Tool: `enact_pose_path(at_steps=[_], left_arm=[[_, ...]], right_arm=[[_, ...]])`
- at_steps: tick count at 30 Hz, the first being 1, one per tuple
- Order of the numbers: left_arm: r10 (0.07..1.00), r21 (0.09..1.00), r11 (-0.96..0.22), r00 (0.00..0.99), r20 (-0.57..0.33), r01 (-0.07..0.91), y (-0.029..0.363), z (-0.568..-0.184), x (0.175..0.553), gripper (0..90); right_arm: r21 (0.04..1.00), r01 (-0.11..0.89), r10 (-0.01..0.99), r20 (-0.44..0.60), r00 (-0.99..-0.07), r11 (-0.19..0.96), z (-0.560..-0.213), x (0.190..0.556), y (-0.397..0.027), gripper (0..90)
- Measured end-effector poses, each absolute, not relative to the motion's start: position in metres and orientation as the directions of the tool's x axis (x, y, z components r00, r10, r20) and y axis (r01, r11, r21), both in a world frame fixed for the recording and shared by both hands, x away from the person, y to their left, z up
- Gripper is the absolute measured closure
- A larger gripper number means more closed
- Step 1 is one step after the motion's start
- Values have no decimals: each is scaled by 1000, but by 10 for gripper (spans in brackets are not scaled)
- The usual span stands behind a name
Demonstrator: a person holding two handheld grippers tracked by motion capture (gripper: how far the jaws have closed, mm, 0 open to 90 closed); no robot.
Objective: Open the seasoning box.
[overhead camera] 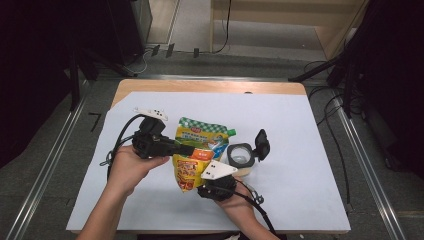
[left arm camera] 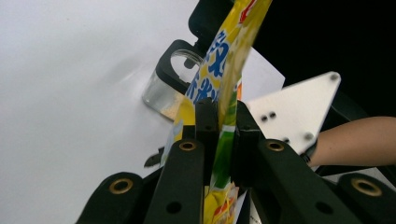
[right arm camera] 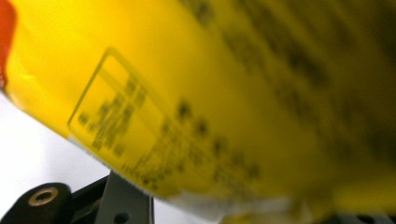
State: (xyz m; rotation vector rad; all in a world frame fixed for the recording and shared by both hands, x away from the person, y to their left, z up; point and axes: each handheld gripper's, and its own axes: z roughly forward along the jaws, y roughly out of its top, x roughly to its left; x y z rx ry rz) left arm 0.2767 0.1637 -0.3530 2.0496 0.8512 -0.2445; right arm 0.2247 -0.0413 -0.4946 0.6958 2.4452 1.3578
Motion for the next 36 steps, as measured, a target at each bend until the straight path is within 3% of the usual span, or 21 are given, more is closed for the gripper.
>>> enact_pose_path(at_steps=[10, 36], left_arm=[[490, 680, -364, 752, -441, 636, 158, -357, 277, 824], [484, 690, -370, 763, -429, 622, 137, -366, 285, 775]], right_arm=[[843, 339, 510, 91, -855, 418, -492, 222, -41, 558], [842, 361, 503, 127, -855, 400, -489, 215, -47, 581]])
